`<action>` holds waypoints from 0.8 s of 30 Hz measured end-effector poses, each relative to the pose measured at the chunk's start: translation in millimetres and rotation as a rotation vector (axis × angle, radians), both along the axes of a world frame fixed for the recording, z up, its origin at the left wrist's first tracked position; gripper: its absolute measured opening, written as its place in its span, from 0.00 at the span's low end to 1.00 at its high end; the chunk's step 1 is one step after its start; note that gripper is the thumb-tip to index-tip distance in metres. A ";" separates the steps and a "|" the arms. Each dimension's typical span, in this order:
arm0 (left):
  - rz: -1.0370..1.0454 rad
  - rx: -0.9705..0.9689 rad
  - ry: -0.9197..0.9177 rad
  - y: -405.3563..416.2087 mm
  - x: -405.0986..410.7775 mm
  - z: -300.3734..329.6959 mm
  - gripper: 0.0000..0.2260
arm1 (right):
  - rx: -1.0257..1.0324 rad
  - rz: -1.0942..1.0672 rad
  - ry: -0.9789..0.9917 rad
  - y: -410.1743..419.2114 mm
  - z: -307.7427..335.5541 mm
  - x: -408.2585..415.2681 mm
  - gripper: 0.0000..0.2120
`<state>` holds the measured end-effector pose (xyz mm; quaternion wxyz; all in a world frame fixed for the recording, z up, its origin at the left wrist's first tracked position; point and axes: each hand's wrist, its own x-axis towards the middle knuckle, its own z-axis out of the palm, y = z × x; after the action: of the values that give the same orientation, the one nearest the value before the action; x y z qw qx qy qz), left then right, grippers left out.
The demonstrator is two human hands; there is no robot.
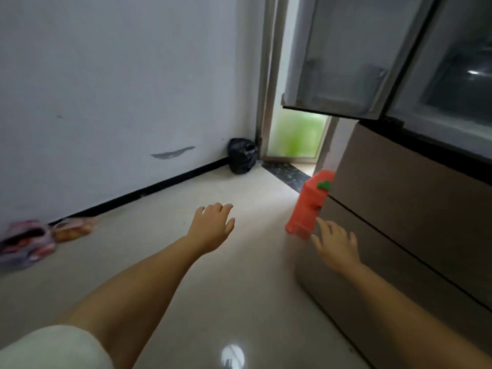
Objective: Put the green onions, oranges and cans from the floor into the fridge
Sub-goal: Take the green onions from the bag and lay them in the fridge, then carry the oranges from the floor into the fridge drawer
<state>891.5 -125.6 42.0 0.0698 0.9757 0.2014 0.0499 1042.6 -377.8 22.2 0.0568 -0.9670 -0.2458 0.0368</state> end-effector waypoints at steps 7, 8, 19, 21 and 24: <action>0.350 -0.018 0.067 67.7 -169.4 -27.0 0.20 | 0.002 0.401 0.070 134.2 -24.0 -114.9 0.25; 0.403 -0.021 0.067 78.4 -192.8 -29.1 0.20 | -0.012 0.451 0.076 153.6 -25.5 -132.3 0.25; 0.728 -0.092 0.072 217.8 -422.1 -52.2 0.19 | -0.132 0.766 0.157 365.9 -46.8 -326.3 0.24; 0.762 -0.065 0.066 249.1 -455.2 -49.2 0.19 | -0.156 0.792 0.160 402.6 -48.8 -358.7 0.24; 0.793 -0.060 0.059 289.2 -497.7 -46.8 0.18 | -0.181 0.838 0.172 450.5 -49.1 -401.5 0.24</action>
<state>393.8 163.6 -4.8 0.0678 0.8209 0.5657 0.0393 641.0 72.7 -26.9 -0.0277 -0.7782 -0.6070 0.1586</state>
